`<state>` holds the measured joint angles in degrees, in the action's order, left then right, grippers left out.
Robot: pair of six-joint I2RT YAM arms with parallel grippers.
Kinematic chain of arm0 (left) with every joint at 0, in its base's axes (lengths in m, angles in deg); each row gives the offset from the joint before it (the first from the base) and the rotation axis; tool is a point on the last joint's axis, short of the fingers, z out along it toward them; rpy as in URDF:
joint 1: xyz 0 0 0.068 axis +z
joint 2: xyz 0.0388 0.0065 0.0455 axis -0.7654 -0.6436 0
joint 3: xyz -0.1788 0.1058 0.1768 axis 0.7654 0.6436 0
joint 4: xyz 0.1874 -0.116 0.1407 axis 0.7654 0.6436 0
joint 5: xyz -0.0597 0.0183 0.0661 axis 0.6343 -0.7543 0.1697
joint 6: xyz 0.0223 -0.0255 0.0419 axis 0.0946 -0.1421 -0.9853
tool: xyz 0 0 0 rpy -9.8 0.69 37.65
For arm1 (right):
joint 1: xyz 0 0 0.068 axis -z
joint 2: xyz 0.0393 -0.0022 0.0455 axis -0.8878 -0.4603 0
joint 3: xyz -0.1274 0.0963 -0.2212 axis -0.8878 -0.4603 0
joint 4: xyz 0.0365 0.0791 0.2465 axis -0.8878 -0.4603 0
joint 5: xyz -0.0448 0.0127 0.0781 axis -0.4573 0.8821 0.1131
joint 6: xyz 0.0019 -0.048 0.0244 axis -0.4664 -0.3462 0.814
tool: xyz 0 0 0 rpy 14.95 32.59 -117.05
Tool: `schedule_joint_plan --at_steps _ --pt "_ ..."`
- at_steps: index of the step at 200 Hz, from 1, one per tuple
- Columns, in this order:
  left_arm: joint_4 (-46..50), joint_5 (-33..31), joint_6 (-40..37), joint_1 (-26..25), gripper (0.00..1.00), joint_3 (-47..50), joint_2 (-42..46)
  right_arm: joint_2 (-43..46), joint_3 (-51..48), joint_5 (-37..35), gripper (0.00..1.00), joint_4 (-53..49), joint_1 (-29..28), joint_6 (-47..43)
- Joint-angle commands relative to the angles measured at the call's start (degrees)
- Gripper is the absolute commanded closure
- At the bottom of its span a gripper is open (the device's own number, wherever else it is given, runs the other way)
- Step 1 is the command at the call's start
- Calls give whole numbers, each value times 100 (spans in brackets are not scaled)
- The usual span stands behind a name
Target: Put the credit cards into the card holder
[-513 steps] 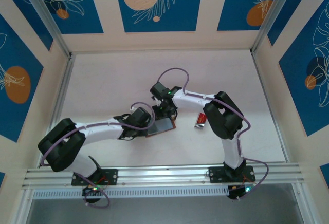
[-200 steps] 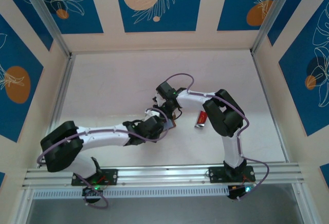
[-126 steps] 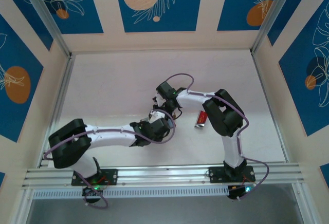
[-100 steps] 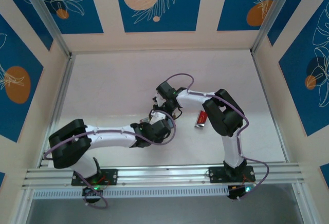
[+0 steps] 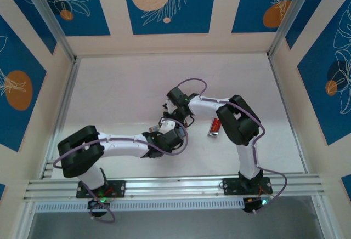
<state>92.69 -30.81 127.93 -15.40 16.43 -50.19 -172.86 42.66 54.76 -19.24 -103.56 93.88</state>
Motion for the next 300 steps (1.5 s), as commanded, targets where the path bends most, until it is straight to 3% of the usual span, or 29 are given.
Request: schedule_joint_plan --at_steps 1,34,82,115,177,214,230,300 --pt "-9 -185 51 -49 65 23 -106 -129 40 106 71 -272 -7 10" --pt "56 -272 145 -49 75 40 -96 -113 71 106 71 -290 -18 1" --pt "402 -350 372 -50 100 -133 -306 210 25 -76 71 -337 -43 -145" --pt "401 -282 542 -49 100 -101 -373 703 13 -602 70 -383 24 -280" --pt "38 -98 403 -49 100 22 -365 1027 258 -701 66 -467 425 -342" --pt "-40 -53 349 -50 100 51 -360 1532 -414 -1355 67 -140 597 80" --pt "-52 -72 367 -49 100 75 -337 1710 -725 -1270 68 32 570 178" --pt "-67 -119 385 -49 100 66 -281 1208 -1026 -1156 92 119 213 280"
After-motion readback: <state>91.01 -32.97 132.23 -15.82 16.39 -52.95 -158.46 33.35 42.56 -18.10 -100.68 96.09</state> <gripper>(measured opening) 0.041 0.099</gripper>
